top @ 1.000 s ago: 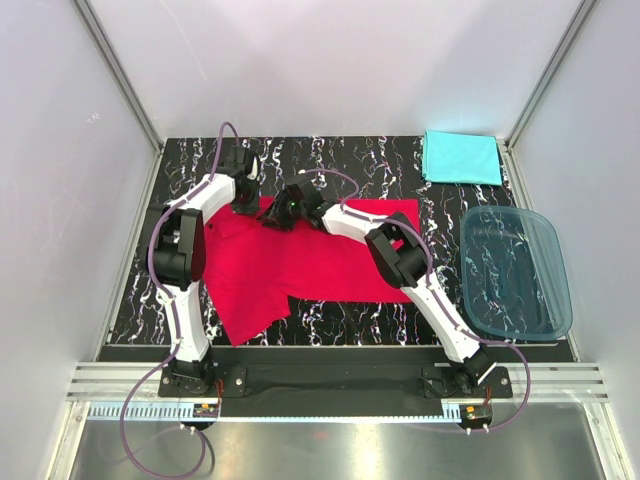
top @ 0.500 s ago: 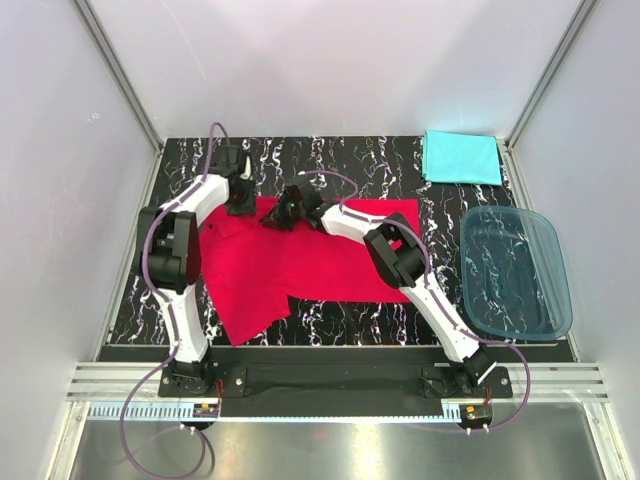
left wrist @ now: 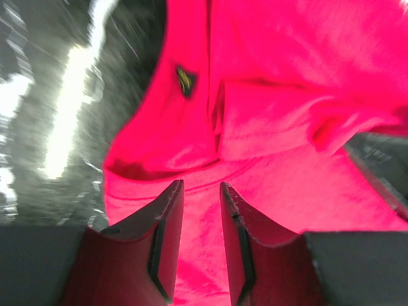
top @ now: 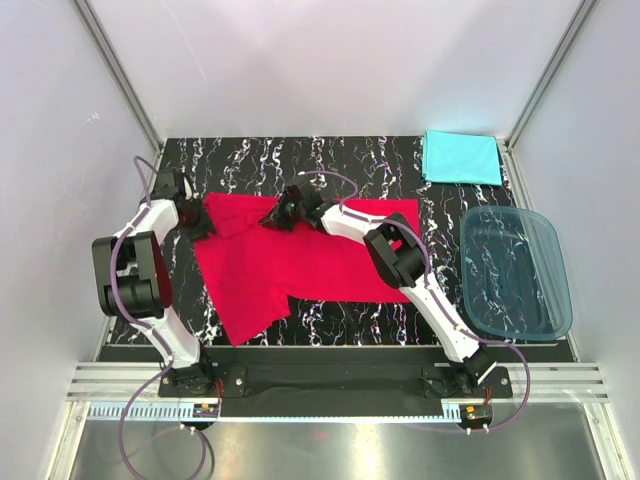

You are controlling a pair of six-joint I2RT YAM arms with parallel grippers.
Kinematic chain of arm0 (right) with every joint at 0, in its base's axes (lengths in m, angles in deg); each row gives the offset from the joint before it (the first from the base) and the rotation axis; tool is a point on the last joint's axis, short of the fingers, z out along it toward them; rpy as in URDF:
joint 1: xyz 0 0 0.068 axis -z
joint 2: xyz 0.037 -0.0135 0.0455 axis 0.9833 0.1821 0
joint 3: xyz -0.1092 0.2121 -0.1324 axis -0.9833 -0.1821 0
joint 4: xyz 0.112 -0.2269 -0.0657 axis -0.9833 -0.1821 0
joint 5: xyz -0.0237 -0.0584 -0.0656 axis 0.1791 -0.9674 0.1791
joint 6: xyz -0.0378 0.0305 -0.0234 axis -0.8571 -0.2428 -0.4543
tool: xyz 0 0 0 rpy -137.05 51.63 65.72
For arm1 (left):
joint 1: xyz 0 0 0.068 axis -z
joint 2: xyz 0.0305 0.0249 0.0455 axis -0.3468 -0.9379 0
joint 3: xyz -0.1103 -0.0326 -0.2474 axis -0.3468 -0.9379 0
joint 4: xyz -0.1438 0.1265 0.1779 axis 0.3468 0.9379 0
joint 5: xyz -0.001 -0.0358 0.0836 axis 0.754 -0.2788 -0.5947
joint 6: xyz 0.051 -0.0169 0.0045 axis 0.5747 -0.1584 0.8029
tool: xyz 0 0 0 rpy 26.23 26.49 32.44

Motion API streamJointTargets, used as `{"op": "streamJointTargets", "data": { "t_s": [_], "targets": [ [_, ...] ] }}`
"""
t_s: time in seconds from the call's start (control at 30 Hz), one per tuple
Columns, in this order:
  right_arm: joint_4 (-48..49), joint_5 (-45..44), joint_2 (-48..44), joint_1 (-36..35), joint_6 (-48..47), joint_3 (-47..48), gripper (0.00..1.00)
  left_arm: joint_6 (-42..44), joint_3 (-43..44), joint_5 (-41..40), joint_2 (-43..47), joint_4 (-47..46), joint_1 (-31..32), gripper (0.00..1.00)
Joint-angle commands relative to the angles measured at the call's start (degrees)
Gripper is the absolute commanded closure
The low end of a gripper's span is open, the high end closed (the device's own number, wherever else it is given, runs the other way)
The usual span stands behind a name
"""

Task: Fold and stack the t-shirts
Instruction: Fold the tshirt

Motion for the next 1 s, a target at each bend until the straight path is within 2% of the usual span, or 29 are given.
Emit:
{"op": "streamJointTargets", "data": {
  "t_s": [0.0,0.27,0.97],
  "targets": [
    [-0.76,0.93,-2.73,-0.83,-0.21,-0.55,0.99,-0.58,-1.45,6.99,-0.67,-5.32,0.18,0.67],
    [-0.76,0.4,-3.08,-0.83,0.05,-1.26,1.0,-2.95,-1.28,8.4,-4.18,-8.83,0.27,0.68],
    [-1.11,0.14,-2.64,-0.74,0.76,-1.52,1.0,-2.16,2.06,8.49,-9.28,-10.25,0.27,0.73]
  ]
}}
